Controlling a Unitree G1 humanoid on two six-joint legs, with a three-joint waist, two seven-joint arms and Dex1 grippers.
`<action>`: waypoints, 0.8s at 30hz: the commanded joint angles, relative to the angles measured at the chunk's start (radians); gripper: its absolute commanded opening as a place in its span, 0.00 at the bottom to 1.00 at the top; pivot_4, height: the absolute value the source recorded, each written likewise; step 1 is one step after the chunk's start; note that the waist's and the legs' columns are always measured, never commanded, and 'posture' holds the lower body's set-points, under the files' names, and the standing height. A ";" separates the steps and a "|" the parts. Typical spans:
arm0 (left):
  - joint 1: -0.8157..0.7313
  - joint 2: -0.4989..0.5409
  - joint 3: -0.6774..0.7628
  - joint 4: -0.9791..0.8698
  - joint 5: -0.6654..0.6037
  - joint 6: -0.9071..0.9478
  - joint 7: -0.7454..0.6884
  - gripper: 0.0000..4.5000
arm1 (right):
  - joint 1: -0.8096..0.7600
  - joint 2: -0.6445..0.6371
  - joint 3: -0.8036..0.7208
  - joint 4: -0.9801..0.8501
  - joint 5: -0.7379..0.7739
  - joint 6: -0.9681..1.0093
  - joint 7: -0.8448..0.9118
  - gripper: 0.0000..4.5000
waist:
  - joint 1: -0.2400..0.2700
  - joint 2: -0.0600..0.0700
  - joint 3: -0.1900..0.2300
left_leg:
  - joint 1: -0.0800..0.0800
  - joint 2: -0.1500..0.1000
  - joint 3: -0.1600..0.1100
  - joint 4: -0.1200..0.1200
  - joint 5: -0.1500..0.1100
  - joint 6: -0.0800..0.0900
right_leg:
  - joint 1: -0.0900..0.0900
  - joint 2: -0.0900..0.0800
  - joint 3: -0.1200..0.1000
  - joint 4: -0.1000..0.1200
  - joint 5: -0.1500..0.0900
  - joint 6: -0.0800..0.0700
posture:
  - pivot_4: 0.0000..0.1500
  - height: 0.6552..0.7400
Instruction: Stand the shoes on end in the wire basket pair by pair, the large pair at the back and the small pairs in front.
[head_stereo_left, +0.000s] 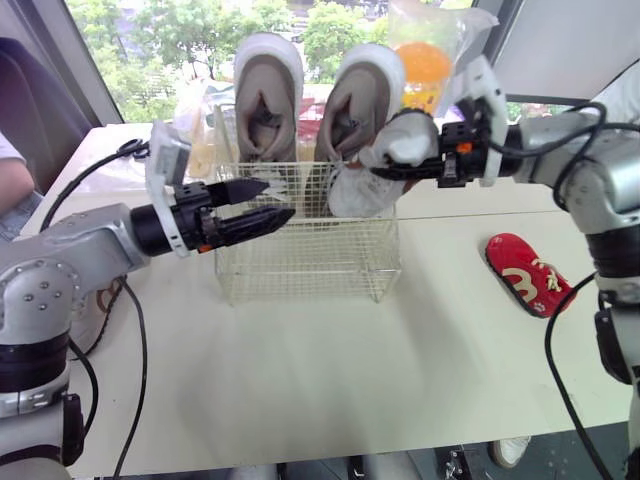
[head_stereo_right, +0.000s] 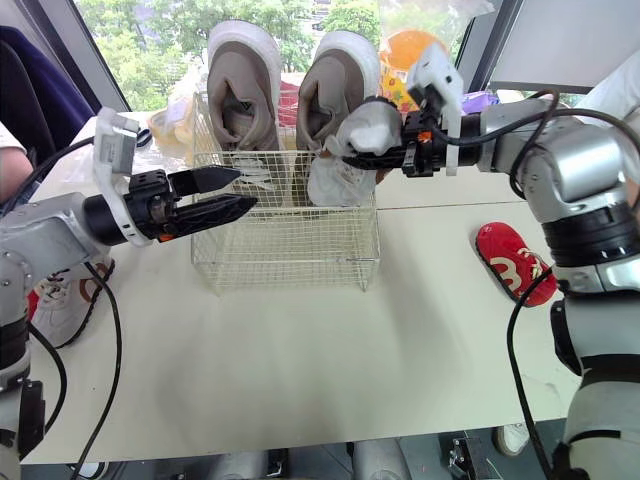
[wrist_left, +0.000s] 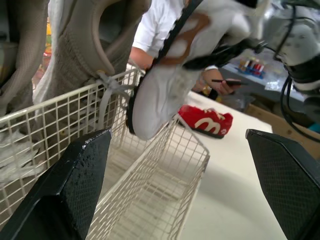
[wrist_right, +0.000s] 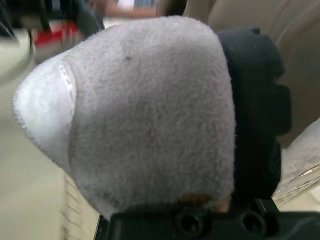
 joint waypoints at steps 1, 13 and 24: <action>0.005 -0.015 0.015 -0.053 0.012 -0.025 0.004 0.98 | -0.065 0.046 0.006 0.076 -0.138 -0.142 0.090 0.15 | 0.000 0.000 0.000 | 0.000 0.000 0.000 0.000 0.000 0.000 | 0.000 0.000 0.000 0.000 0.001 0.001 | 1.00 1.00; 0.037 -0.019 0.021 -0.106 0.041 -0.014 0.015 1.00 | -0.078 0.120 0.030 0.187 -0.423 -0.315 0.202 0.54 | 0.004 0.000 0.000 | 0.000 0.000 0.000 0.000 0.000 0.000 | 0.000 -0.001 0.000 0.000 0.001 0.002 | 1.00 1.00; 0.156 0.093 0.123 -0.167 0.009 0.024 0.030 1.00 | -0.046 -0.016 -0.123 -0.089 -0.362 -0.183 0.287 0.99 | 0.002 0.002 0.001 | 0.001 0.000 0.000 0.000 0.000 0.000 | 0.000 -0.001 -0.001 0.003 0.000 -0.001 | 1.00 1.00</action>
